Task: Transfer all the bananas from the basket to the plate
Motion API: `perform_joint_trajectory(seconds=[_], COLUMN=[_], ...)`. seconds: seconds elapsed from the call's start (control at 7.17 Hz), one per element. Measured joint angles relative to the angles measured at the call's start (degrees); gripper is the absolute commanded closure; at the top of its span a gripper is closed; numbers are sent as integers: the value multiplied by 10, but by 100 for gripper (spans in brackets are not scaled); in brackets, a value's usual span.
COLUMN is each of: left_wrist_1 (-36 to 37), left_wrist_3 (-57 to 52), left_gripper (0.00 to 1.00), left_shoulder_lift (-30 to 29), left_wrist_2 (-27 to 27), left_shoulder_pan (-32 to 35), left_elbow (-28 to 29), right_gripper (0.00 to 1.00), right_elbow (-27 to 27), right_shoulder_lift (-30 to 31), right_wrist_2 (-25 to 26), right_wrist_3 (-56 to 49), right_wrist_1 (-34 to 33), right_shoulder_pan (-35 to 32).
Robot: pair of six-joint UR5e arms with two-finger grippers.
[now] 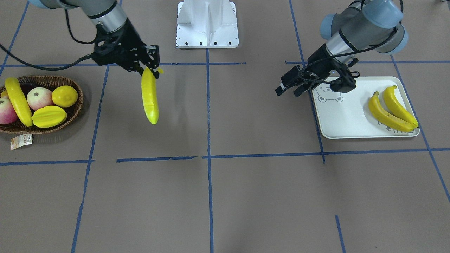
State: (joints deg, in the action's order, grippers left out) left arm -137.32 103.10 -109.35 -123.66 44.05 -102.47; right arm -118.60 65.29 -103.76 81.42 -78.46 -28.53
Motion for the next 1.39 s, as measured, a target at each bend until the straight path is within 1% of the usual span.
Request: perform_joint_trajectory(seconds=[0.14, 0.28, 0.42, 0.56, 0.7, 0.84, 0.98, 1.12, 1.25, 1.39], left_wrist_1=[0, 1, 2, 3, 6, 8, 9, 9, 9, 9], left_wrist_3=[49, 88, 107, 114, 116, 116, 115, 114, 115, 115], left_gripper=[1, 1, 1, 1, 1, 6, 32, 64, 93, 100], left_shoulder_lift=[-24, -45, -60, -70, -77, -81, -84, -86, -87, -88], left_wrist_2=[2, 12, 28, 44, 57, 63, 69, 77, 82, 84], left_shoulder_pan=[-11, -25, -42, -60, -78, -91, -98, -104, -108, -109], left_elbow=[4, 6, 8, 9, 12, 17, 24, 30, 32, 32], right_gripper=[96, 95, 95, 95, 95, 95, 94, 94, 92, 90], right_elbow=[18, 46, 73, 95, 108, 112, 114, 114, 115, 115], right_shoulder_lift=[-15, -22, -32, -50, -64, -71, -75, -77, -78, -78], right_wrist_2=[31, 66, 95, 116, 130, 137, 140, 141, 141, 141], right_wrist_3=[23, 51, 64, 70, 72, 72, 73, 73, 73, 72], right_wrist_1=[50, 118, 169, 192, 200, 204, 205, 206, 206, 206], right_shoulder_pan=[30, 59, 82, 99, 111, 117, 119, 120, 120, 121])
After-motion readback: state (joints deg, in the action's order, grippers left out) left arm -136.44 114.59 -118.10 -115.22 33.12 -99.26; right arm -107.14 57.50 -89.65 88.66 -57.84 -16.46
